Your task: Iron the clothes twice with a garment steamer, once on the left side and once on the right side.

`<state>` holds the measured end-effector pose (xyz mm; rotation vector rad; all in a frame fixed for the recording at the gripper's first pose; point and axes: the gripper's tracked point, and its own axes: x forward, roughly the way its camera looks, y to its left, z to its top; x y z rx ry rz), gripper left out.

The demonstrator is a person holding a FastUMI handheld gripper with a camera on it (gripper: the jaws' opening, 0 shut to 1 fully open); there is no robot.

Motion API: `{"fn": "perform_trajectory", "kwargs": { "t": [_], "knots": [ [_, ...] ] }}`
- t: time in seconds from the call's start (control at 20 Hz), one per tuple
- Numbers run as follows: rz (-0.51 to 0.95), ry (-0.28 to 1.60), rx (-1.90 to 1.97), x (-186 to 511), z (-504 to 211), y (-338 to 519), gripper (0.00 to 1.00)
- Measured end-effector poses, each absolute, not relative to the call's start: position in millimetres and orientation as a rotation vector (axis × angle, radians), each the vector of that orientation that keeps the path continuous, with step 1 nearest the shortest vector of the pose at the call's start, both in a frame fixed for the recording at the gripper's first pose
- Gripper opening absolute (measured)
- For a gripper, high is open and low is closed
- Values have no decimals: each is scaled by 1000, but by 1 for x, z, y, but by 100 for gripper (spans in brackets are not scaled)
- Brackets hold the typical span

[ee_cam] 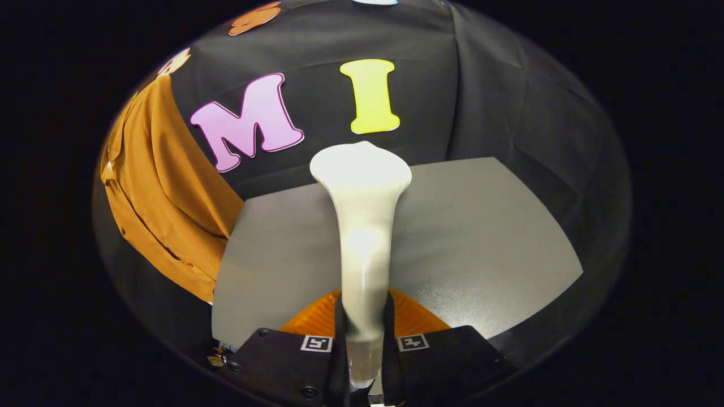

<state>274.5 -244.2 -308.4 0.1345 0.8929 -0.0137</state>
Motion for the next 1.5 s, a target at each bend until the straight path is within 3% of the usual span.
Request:
{"fn": "perform_trajectory", "kwargs": {
  "t": [0.35, 0.8, 1.05, 1.5],
  "knots": [
    [24, 653, 40, 260, -209, -218, 26],
    [110, 445, 67, 212, -133, -80, 26],
    [128, 376, 48, 210, -133, -4, 26],
    [84, 372, 30, 234, -189, 52, 26]
  ]
}}
